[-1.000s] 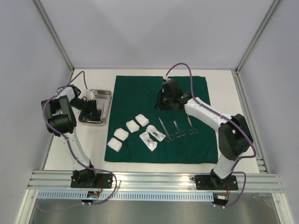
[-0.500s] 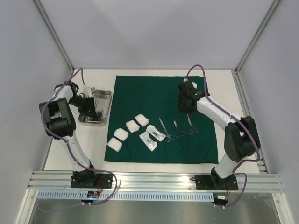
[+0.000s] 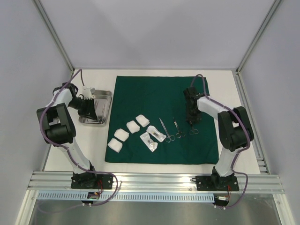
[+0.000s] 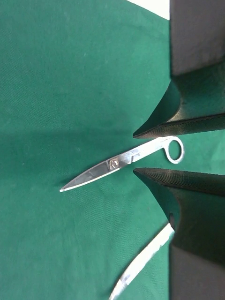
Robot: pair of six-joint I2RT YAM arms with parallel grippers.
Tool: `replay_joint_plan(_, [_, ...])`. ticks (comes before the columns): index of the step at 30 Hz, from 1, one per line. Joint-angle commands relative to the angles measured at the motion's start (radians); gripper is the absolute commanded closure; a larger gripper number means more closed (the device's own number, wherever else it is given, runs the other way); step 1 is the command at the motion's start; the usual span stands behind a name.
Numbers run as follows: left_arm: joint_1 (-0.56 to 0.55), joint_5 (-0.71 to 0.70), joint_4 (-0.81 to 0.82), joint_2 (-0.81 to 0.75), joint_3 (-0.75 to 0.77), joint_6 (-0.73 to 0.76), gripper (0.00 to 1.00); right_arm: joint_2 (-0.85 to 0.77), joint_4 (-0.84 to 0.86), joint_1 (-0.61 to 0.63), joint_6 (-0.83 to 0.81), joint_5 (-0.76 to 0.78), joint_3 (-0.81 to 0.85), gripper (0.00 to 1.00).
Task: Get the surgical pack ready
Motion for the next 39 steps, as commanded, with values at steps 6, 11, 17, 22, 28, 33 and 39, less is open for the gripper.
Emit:
replay_joint_plan(6, [-0.006, 0.074, 0.009, -0.081, -0.02, -0.006, 0.67, 0.091, 0.003, -0.003, -0.042, -0.009, 0.013, 0.78])
replay_joint_plan(11, [-0.009, 0.074, -0.003, -0.112, -0.021, 0.001, 0.67, 0.072, 0.012, -0.003, -0.061, -0.015, 0.009, 0.92])
replay_joint_plan(17, [-0.013, 0.08, -0.008, -0.12, -0.018, 0.0, 0.67, 0.009, 0.025, -0.002, -0.081, -0.016, -0.002, 1.0])
replay_joint_plan(22, [-0.019, 0.08, -0.012, -0.121, -0.017, 0.001, 0.67, -0.056, 0.064, -0.002, -0.08, -0.026, -0.034, 1.0])
replay_joint_plan(28, [-0.025, 0.077, -0.017, -0.131, -0.017, 0.004, 0.67, -0.104, 0.1, -0.002, -0.077, -0.035, -0.059, 1.0])
replay_joint_plan(33, [-0.035, 0.081, -0.031, -0.144, -0.011, 0.006, 0.67, -0.13, 0.115, -0.002, -0.065, -0.039, -0.072, 1.0])
replay_joint_plan(39, [-0.074, 0.13, -0.083, -0.186, 0.005, 0.032, 0.67, -0.211, 0.146, 0.033, 0.003, -0.05, -0.074, 0.99])
